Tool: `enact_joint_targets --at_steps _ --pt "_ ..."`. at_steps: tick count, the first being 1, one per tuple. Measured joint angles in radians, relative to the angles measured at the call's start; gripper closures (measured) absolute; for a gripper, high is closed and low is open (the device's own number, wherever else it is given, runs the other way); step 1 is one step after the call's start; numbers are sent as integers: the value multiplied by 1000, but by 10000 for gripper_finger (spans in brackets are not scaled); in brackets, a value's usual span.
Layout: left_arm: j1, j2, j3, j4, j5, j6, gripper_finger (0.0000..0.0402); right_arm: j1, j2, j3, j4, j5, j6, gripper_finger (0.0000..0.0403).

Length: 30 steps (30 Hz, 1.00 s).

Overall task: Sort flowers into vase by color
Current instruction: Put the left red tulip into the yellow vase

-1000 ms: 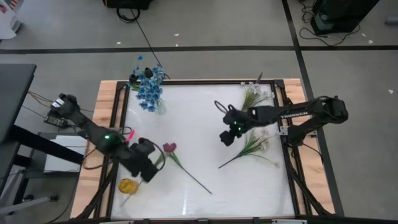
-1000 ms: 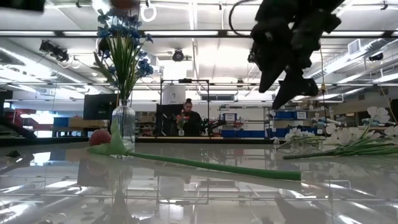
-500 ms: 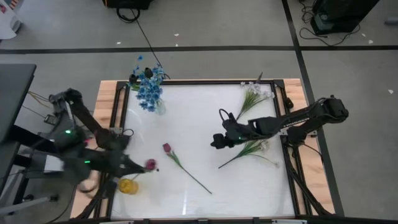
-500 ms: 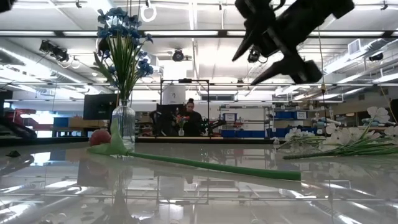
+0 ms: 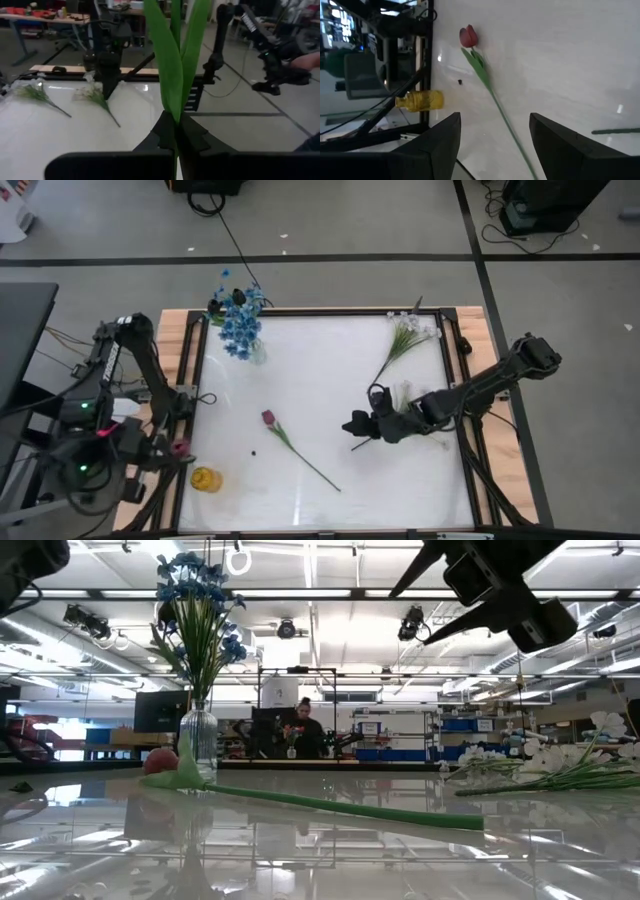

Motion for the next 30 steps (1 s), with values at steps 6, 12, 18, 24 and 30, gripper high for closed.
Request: enact_joint_targets --at_steps 6,12,18,24,30 --pt "-75 2 -54 -9 -64 -42 397 8 0 0 0 26 22 159" --pt "-92 2 -170 -16 -73 -129 397 8 0 0 3 25 27 159" --pt "-92 2 -250 -3 -88 -215 397 8 0 0 19 23 28 159" --pt "-80 2 -297 1 -172 -226 397 8 0 0 59 22 24 159" --pt "-34 2 -299 0 -193 -193 397 8 0 0 82 18 22 159"
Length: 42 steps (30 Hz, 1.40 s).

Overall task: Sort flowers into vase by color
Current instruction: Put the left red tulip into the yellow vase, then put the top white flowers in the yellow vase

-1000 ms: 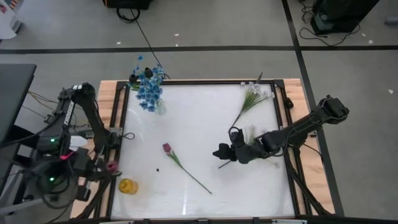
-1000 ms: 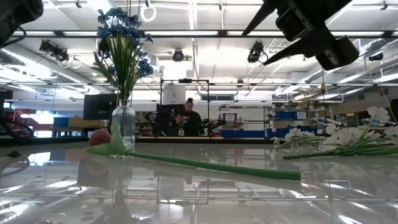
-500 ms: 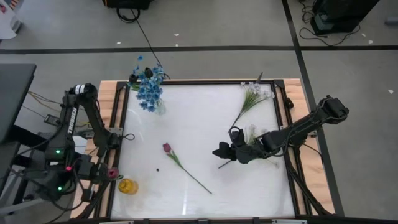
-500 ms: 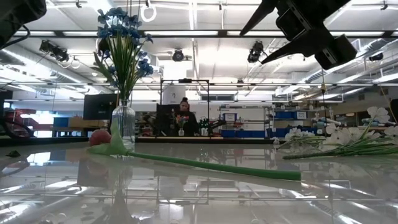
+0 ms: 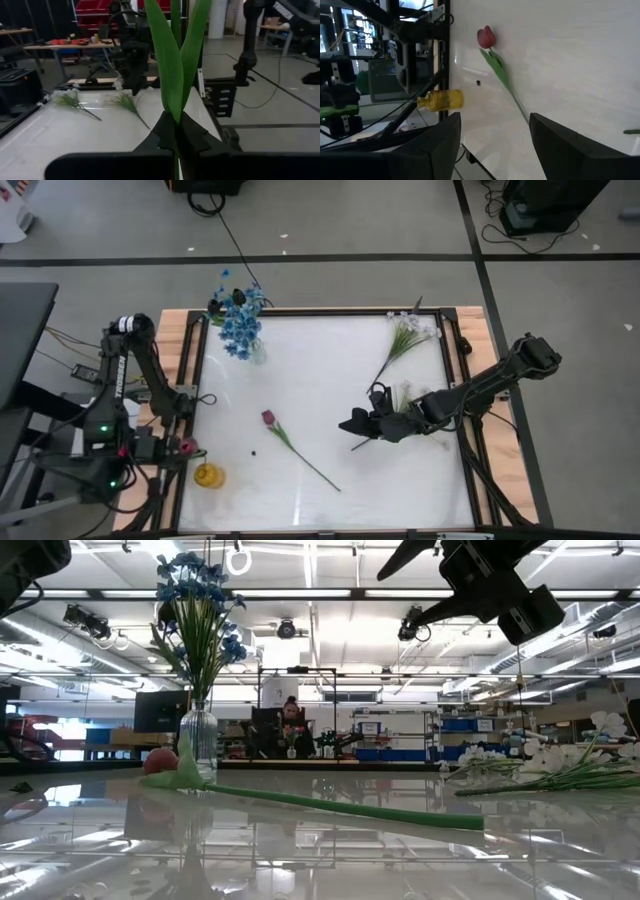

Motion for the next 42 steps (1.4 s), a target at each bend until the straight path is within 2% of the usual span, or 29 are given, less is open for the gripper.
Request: enact_joint_targets --at_steps 4,9,15,20,25,28,32,35,38,42 --pt "7 0 0 -2 -14 15 397 0 0 0 2 0 -2 159" --pt "8 0 0 -7 -92 15 397 0 0 0 2 1 -5 159" --pt "29 1 0 -18 -46 -28 386 0 0 0 21 -29 -14 159" --pt "28 1 0 -43 -42 -91 366 0 0 0 70 -35 -99 159" --pt "28 1 0 -47 47 -90 326 -9 0 0 120 -32 -214 159" --pt "28 1 0 -30 112 -26 291 -17 0 0 161 -30 -281 159" --pt "28 -1 0 65 101 104 246 -29 0 0 209 -42 -342 159" --pt "30 -2 0 120 53 169 215 -33 8 0 243 -46 -379 159" --pt "46 -2 1 148 43 186 186 -34 65 0 348 -62 -457 159" --pt "99 -2 1 229 78 178 163 -36 216 30 548 -123 -583 159"
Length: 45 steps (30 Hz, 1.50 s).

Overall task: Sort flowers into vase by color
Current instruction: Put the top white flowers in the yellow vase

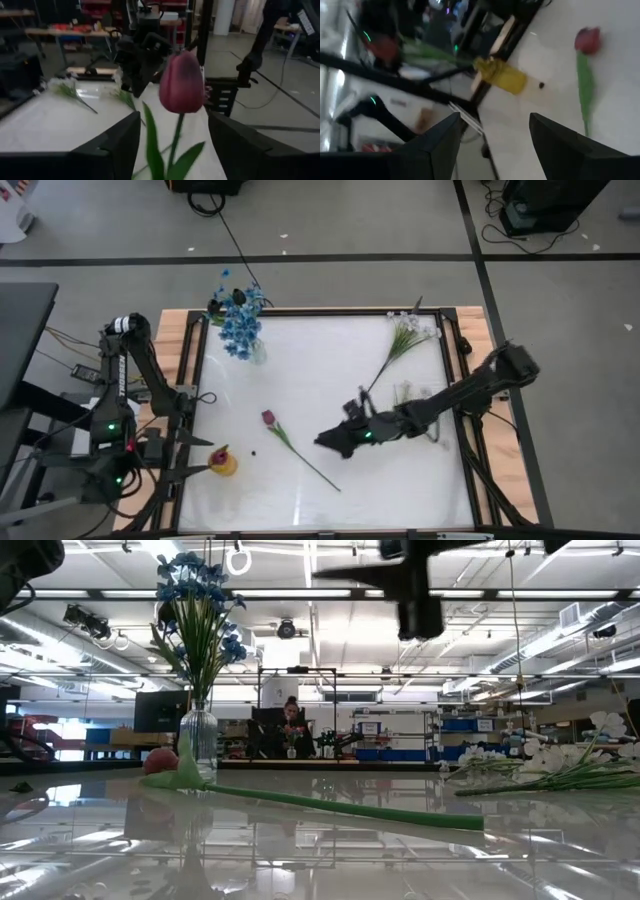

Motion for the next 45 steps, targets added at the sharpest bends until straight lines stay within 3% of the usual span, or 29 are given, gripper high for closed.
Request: enact_joint_targets --at_steps 5,10,14,18,27,31,35,45 --pt "63 -4 1 129 105 124 162 -20 176 117 -67 -42 -53 160" --pt "75 -31 67 89 141 171 175 -46 320 304 -216 -112 -134 168" --pt "88 -54 125 43 145 170 185 -67 396 466 -604 -117 -146 178" --pt "154 -69 188 45 142 140 197 -96 417 592 -1105 -98 125 194" --pt "305 -79 343 16 174 82 211 -163 278 598 -1628 4 331 206" --pt "357 -87 392 17 250 43 212 -272 207 507 -1673 -22 332 206" --pt "376 -85 406 17 257 87 212 -415 147 387 -1654 -46 347 206" --pt "445 -63 405 16 243 167 212 -708 22 172 -1413 -75 210 206"
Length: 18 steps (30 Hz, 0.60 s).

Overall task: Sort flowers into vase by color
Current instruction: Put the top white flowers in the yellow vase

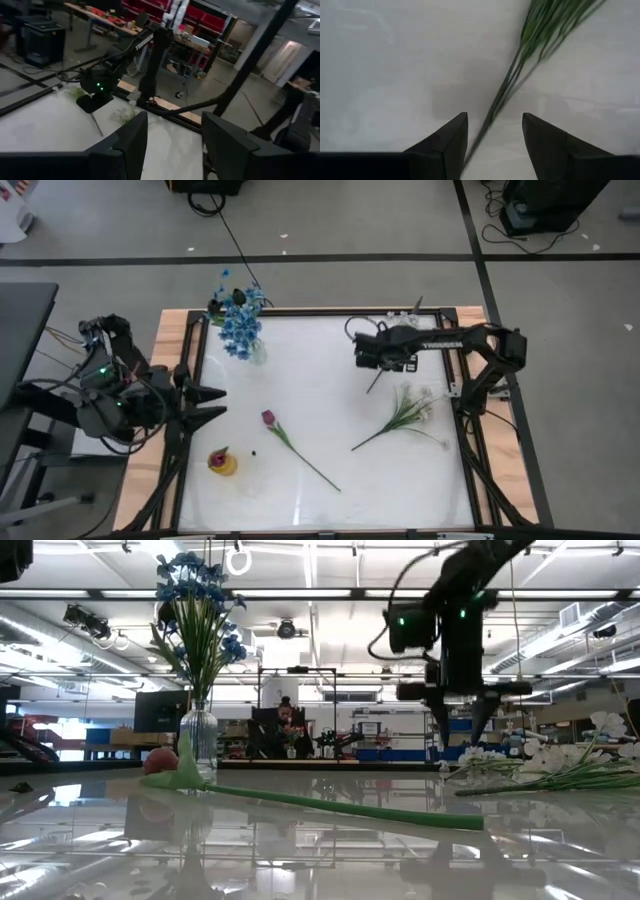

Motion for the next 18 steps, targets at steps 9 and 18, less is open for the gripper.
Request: enact_joint_targets --at_steps 9,18 --pt "87 2 0 -65 -13 4 212 -173 42 -111 177 -28 -30 206" --pt "113 1 -1 -102 -13 -16 212 -246 55 -166 250 -38 -92 230"
